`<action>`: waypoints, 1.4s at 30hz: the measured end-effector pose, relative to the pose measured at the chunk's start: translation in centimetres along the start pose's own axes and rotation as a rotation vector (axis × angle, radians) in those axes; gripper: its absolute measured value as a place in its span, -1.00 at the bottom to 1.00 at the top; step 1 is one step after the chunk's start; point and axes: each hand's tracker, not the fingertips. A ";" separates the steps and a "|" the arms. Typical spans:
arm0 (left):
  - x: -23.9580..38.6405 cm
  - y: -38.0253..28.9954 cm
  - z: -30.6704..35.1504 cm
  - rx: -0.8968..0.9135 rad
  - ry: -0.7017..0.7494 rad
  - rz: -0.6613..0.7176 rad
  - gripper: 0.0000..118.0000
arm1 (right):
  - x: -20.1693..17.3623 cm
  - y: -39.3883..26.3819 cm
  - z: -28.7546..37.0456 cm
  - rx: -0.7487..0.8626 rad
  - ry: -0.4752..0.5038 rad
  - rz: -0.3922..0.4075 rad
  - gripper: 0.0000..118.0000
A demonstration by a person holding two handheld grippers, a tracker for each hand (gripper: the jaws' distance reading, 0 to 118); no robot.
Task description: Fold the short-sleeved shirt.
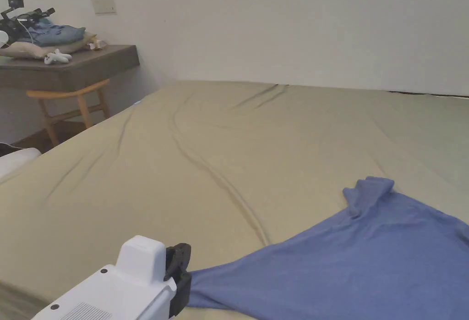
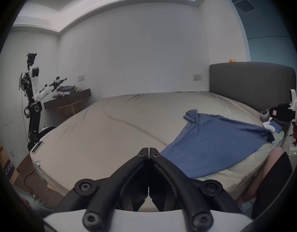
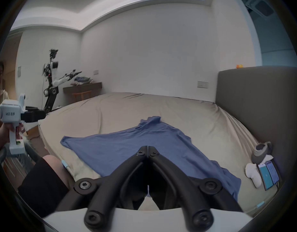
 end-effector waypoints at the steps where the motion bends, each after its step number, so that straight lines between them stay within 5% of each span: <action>1: -0.3 -0.1 -0.4 -0.026 -0.005 0.014 -1.00 | -0.3 -0.1 -0.5 -0.011 0.007 -0.001 -1.00; 5: -3.1 -0.9 -3.4 -0.138 -0.002 0.088 -1.00 | -1.4 0.1 -1.8 -0.036 0.037 -0.016 -1.00; 6: -4.1 -1.2 -4.8 -0.189 0.020 0.138 -0.86 | -1.5 0.0 -2.1 -0.041 0.041 -0.007 -1.00; 8: -5.7 -1.9 -7.6 -0.232 0.033 0.208 0.37 | -1.2 -0.8 -2.6 -0.056 0.052 0.006 -1.00; 9: -6.2 -2.2 -8.9 -0.257 0.053 0.229 0.78 | -1.2 -0.9 -2.8 -0.064 0.057 0.004 -1.00; 10: -6.6 -2.7 -10.8 -0.295 0.069 0.238 0.87 | -1.1 -1.1 -3.1 -0.081 0.066 0.000 -1.00; 15: -6.6 -5.0 -16.6 -0.472 0.118 0.293 0.58 | -1.6 -1.2 -3.3 -0.105 0.074 0.003 -1.00; 18: -6.6 -6.3 -17.6 -0.555 0.105 0.403 -0.80 | -1.5 -1.1 -3.1 -0.112 0.081 0.001 -1.00; 19: -6.4 -6.9 -17.6 -0.598 0.078 0.412 -0.97 | -1.3 -1.2 -3.2 -0.113 0.078 0.002 -1.00; 27: -6.5 -5.3 -14.7 -0.411 0.065 0.389 -0.98 | 0.0 -2.1 -4.9 -0.172 0.073 0.016 -1.00; 30: -5.5 -4.4 -13.4 -0.351 0.037 0.275 -0.98 | 1.0 -1.3 -7.8 -0.193 0.068 0.012 -1.00; 33: -4.8 -4.1 -12.4 -0.325 0.007 0.232 -0.98 | 2.9 1.2 -13.8 -0.176 0.069 0.127 -0.99; 35: -4.6 -3.9 -12.0 -0.319 -0.015 0.219 -0.98 | 4.9 2.3 -19.8 -0.266 0.113 0.107 -0.63; 37: -4.5 -3.9 -12.1 -0.325 -0.035 0.232 -0.98 | 6.9 2.8 -26.4 -0.404 0.128 0.062 0.27; 38: -4.3 -4.0 -12.3 -0.333 -0.044 0.223 -0.98 | 7.6 3.4 -29.7 -0.424 0.088 0.092 0.47; 42: -3.2 -3.7 -12.9 -0.370 -0.064 0.209 -0.98 | 10.9 4.0 -40.3 -0.445 -0.046 0.085 0.55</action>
